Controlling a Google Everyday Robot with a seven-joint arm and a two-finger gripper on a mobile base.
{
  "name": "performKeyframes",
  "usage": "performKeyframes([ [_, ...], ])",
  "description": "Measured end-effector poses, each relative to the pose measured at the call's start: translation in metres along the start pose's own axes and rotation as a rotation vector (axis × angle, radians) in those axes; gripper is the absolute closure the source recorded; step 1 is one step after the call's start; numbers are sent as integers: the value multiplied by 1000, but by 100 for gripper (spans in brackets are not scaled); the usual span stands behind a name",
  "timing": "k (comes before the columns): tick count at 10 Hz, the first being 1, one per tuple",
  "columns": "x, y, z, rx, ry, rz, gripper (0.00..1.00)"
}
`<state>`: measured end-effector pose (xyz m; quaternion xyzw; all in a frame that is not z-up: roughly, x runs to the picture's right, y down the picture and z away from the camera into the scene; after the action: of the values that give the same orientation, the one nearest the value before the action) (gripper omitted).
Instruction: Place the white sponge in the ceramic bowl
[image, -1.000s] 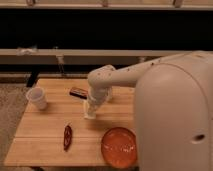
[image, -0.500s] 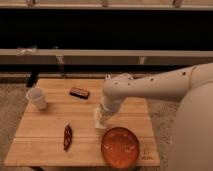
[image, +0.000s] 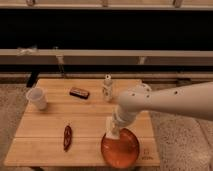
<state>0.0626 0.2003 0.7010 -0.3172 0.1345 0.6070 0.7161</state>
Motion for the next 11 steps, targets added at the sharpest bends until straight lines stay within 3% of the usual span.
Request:
performKeyframes([
  [3,20,-14,6,25,23,55,50],
  [6,26,-21,14,19,34,52,22],
  [11,25,-21,15,26,16,31,20],
])
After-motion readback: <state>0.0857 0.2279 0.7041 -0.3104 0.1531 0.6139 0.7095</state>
